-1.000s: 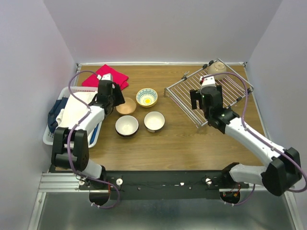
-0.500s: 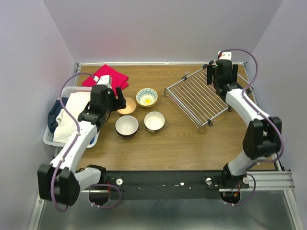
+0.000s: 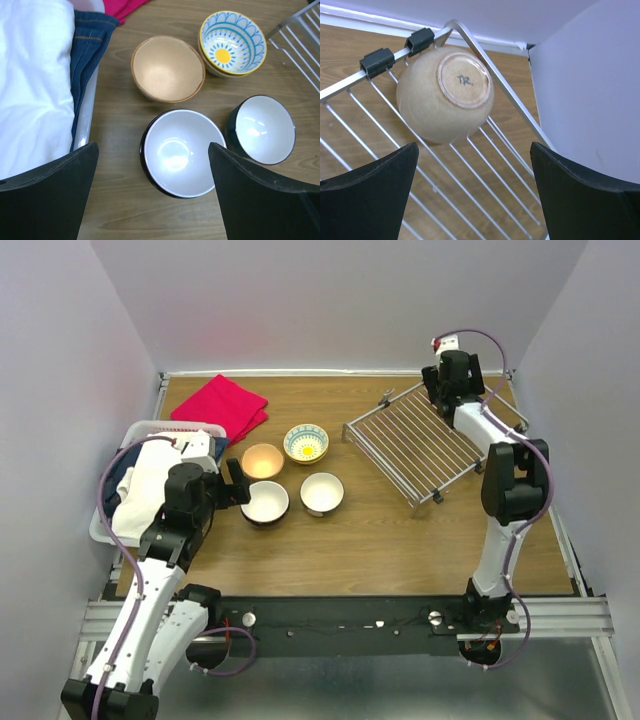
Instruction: Unload the bowls from the dish rack
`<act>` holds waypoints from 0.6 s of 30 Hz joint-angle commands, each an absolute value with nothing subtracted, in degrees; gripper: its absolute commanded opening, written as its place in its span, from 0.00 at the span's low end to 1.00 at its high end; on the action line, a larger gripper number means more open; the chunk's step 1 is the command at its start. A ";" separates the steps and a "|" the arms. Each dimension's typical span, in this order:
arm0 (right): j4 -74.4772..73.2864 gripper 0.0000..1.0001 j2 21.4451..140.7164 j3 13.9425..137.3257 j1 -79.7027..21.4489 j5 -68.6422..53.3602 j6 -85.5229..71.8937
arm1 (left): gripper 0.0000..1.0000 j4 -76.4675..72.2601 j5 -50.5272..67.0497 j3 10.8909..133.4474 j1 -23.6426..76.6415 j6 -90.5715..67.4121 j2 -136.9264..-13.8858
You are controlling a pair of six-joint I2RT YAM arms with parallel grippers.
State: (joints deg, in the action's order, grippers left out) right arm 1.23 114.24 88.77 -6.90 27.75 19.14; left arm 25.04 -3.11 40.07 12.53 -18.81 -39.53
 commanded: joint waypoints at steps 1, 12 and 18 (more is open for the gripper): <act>5.01 1.00 121.27 94.30 -6.94 27.34 28.03 | 0.99 26.55 -6.33 36.92 12.83 -19.07 -39.29; 2.29 1.00 125.34 100.55 -6.86 25.23 26.65 | 0.99 21.53 -7.29 34.89 12.83 -17.14 -40.52; 0.18 1.00 119.10 97.30 -5.89 22.76 6.88 | 0.99 21.01 -7.47 34.54 12.83 -16.70 -40.08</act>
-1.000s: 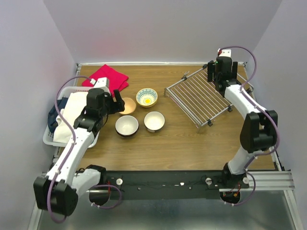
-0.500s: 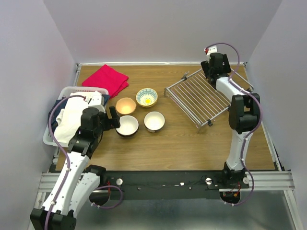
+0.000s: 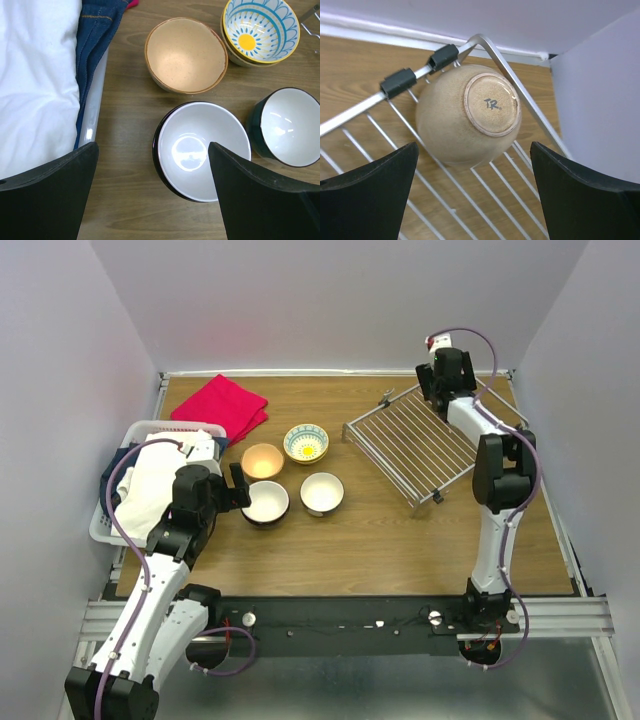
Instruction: Unload the bowls from the dish rack
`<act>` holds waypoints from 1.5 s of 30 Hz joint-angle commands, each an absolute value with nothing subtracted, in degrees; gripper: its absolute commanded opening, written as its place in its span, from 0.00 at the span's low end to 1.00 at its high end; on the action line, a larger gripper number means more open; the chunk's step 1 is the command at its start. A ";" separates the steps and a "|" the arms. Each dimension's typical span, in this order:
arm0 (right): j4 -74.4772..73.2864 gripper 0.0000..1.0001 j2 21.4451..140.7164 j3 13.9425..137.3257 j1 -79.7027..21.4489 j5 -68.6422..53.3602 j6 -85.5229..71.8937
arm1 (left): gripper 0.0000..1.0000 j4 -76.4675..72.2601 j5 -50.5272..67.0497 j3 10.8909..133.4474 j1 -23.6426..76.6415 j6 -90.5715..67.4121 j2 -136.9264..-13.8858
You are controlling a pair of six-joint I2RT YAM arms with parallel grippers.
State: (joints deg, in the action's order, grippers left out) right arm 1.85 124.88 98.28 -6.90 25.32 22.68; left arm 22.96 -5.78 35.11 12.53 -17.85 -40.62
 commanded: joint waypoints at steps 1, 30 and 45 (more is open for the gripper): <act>-1.48 1.00 117.70 96.86 -5.54 21.89 3.90 | 0.99 21.01 -7.38 34.54 12.83 -16.61 -39.99; -2.64 1.00 122.25 94.83 11.43 -4.66 -55.02 | 0.99 20.48 -8.26 34.01 12.83 -16.08 -39.29; 1.93 1.00 126.91 93.16 11.60 -3.95 -62.40 | 0.99 20.21 -9.05 33.75 12.83 -16.00 -38.76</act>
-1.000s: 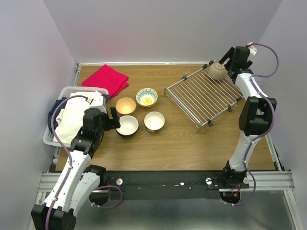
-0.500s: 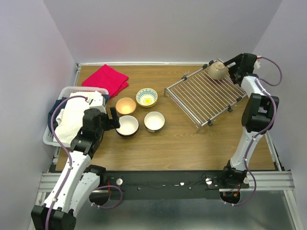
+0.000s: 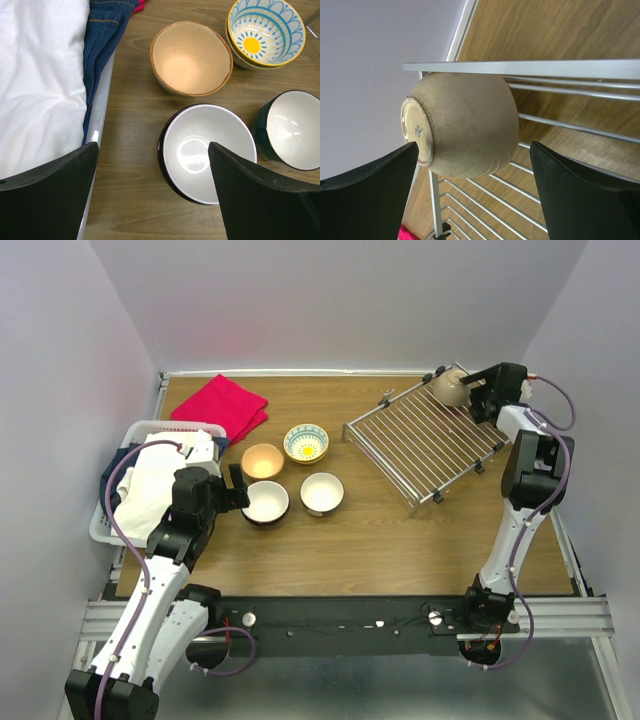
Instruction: Unload the bowls from the dish rack
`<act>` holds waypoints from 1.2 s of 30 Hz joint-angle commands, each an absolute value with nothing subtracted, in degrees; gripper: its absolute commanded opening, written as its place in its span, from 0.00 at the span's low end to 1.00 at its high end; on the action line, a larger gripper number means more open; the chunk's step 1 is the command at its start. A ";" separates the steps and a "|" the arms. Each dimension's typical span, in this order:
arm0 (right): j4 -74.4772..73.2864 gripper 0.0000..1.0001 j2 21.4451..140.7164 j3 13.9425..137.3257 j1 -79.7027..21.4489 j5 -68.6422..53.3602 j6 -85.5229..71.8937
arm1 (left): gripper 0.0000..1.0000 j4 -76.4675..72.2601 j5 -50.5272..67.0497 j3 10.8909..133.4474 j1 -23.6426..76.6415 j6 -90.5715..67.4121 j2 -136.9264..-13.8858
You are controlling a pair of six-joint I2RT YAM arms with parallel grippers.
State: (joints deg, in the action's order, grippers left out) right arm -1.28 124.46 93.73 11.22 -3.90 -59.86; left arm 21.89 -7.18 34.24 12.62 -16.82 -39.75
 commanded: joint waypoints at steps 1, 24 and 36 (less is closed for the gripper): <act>2.11 1.00 127.18 93.16 11.60 -4.04 -62.58 | 0.99 20.21 -9.05 33.75 12.83 -16.00 -38.85; 10.11 0.92 131.49 91.32 11.60 -7.65 -65.74 | 0.99 20.13 -9.14 33.49 12.83 -15.82 -38.85; 14.94 0.57 125.78 84.55 11.69 -6.85 -65.31 | 0.99 20.04 -9.32 33.49 12.83 -15.73 -38.50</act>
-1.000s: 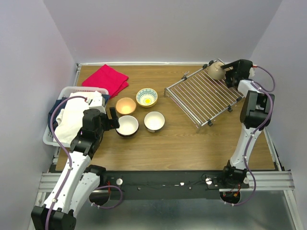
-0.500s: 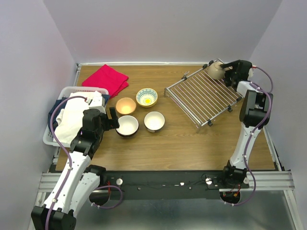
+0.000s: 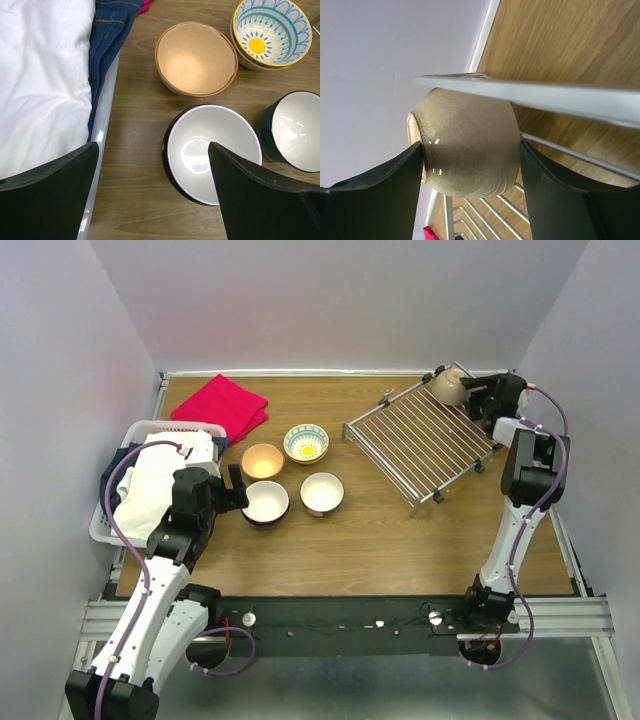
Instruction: Unload the bowls from the dish rack
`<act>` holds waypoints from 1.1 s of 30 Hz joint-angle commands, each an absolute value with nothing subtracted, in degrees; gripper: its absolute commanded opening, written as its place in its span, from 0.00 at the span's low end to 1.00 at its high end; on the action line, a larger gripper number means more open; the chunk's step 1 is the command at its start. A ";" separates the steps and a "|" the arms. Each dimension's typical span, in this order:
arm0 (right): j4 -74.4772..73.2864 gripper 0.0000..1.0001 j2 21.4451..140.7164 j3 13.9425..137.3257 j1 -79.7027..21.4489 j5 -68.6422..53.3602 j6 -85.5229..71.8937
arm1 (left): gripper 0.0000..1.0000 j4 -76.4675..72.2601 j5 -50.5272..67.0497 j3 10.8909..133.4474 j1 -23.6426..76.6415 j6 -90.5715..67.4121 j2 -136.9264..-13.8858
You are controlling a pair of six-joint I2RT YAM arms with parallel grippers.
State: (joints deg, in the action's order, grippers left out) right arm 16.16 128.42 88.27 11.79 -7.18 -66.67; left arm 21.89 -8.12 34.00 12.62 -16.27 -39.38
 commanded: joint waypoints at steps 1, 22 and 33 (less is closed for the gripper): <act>15.20 0.53 124.64 84.20 11.69 -6.94 -65.04 | 0.99 20.04 -9.32 33.49 12.83 -15.73 -38.32; 7.83 0.24 108.74 78.23 11.60 -11.42 -46.50 | 0.99 19.69 -8.79 33.40 12.92 -15.73 -36.74; -1.48 0.24 98.54 74.62 9.50 -13.71 -28.50 | 0.99 19.60 -8.09 33.40 12.83 -16.17 -37.53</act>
State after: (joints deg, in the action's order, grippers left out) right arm 1.15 104.47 74.98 11.22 -11.31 -38.17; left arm 20.67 -8.10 33.93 12.62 -16.25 -37.56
